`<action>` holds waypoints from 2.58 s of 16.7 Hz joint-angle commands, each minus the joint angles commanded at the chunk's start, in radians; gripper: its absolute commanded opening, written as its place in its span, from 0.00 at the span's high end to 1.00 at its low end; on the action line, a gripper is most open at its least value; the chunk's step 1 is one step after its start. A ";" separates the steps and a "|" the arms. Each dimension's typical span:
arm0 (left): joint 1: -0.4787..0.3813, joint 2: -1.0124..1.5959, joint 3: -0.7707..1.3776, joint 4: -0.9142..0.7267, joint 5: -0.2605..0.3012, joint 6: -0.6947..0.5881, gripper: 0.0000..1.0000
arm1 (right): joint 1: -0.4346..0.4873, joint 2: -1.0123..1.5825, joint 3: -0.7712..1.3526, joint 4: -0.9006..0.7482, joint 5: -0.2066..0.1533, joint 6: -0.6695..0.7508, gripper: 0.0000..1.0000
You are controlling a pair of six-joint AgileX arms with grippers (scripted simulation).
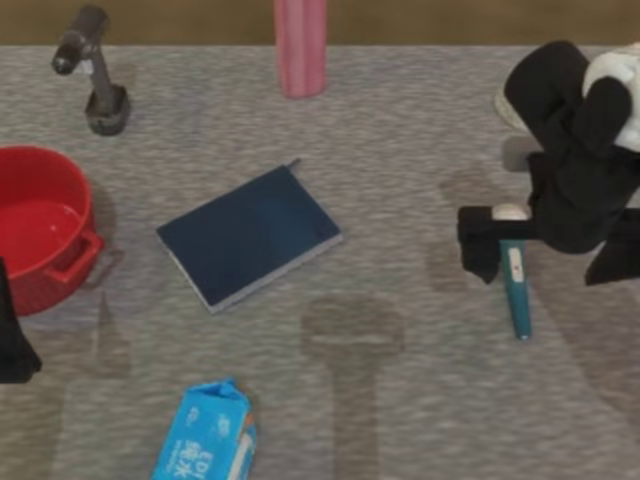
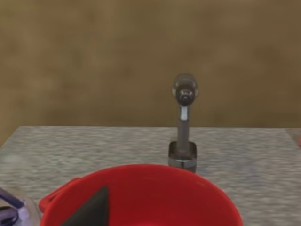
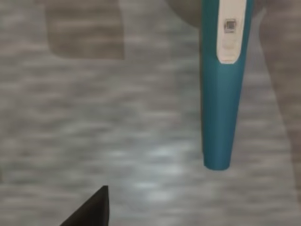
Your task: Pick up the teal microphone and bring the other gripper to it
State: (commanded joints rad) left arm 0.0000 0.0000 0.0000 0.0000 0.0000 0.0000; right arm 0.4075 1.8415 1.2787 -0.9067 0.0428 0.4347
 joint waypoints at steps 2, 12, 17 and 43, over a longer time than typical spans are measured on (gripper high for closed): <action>0.000 0.000 0.000 0.000 0.000 0.000 0.00 | 0.005 0.020 0.015 -0.010 0.000 0.005 0.00; 0.000 0.000 0.000 0.000 0.000 0.000 0.00 | -0.001 0.114 -0.049 0.150 0.000 0.000 0.00; 0.000 0.000 0.000 0.000 0.000 0.000 0.00 | -0.005 0.226 -0.121 0.334 0.001 -0.002 0.00; 0.000 0.000 0.000 0.000 0.000 0.000 0.00 | -0.003 0.169 -0.101 0.311 0.023 -0.015 1.00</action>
State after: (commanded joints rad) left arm 0.0000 0.0000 0.0000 0.0000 0.0000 0.0000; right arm 0.4044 2.0108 1.1778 -0.5954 0.0653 0.4196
